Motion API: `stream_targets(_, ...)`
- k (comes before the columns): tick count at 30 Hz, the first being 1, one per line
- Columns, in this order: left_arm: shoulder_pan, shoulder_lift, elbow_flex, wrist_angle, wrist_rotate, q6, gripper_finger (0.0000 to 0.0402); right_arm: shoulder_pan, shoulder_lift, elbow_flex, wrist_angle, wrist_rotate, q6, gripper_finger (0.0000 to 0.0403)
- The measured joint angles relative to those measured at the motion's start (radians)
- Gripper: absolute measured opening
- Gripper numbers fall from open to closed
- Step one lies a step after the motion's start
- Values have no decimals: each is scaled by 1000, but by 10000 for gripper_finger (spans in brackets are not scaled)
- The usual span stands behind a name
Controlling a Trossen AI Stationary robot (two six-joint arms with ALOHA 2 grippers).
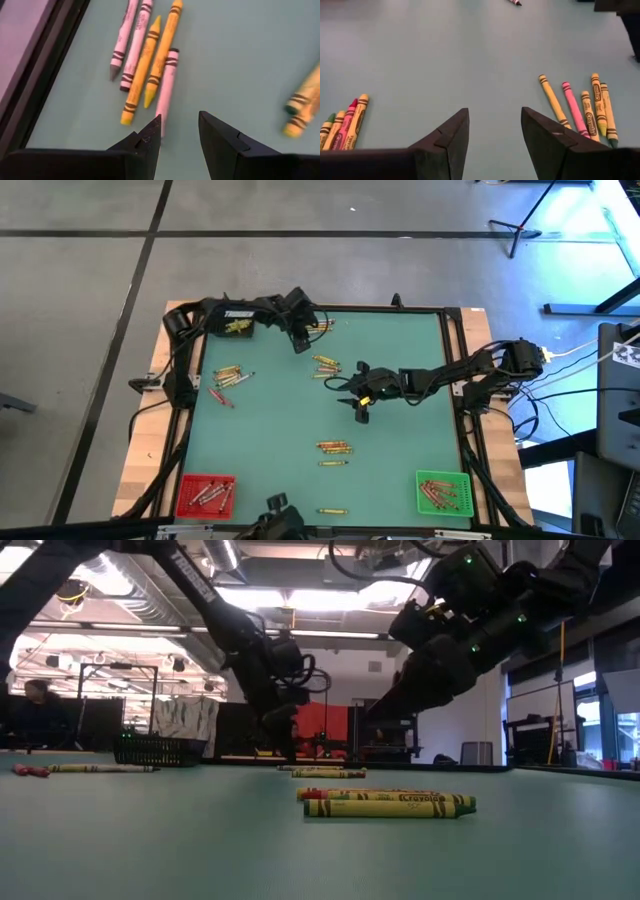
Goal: Sort crayons
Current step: Put the black crayon into the red bin
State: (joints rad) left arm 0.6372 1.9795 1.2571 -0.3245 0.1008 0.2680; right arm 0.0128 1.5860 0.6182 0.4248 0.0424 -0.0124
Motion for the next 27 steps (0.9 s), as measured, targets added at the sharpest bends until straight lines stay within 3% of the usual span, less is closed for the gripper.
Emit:
stream_targets(12, 33, 40, 2, 6, -18, 57, 108, 0, 3, 0, 1, -1, -3, 176)
stream_targets(22, 39, 42, 2, -36, 70, 83, 13, 0, 3, 0, 2, 19, -6, 176)
stream_targets(27, 39, 58, 5, -39, 83, 83, 10, 0, 3, 0, 2, 20, 5, 176)
